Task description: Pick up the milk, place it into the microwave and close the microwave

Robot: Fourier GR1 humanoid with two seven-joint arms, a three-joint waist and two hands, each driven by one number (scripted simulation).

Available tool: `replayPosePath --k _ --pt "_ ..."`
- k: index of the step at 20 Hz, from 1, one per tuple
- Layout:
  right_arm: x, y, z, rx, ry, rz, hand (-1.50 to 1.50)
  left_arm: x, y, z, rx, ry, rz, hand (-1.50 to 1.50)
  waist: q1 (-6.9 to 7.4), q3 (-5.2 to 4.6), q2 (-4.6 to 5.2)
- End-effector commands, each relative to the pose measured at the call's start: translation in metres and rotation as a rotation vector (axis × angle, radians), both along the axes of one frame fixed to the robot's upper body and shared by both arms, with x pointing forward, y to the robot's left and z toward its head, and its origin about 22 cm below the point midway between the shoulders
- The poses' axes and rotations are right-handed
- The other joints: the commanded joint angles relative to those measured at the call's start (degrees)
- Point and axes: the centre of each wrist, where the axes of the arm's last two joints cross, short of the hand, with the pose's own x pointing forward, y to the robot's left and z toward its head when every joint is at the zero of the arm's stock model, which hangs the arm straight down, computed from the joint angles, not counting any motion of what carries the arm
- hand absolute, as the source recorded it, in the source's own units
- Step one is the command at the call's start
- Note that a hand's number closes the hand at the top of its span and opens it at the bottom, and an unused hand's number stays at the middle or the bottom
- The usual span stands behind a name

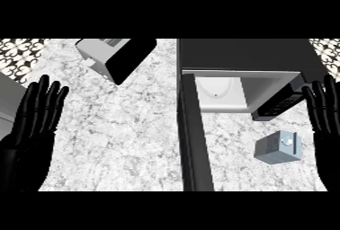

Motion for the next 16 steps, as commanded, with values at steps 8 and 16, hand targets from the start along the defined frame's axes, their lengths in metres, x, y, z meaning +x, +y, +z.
replayPosePath --k 8,16 --pt "0.006 -0.049 0.033 0.090 0.067 0.152 -1.50 -0.017 -0.017 -0.018 -0.082 0.122 0.086 -1.50 0.04 1.85 0.19" --pt "0.010 -0.074 0.009 0.126 0.099 0.104 -1.50 -0.054 -0.036 -0.006 -0.111 0.111 0.076 -1.50 0.25 1.86 0.24"
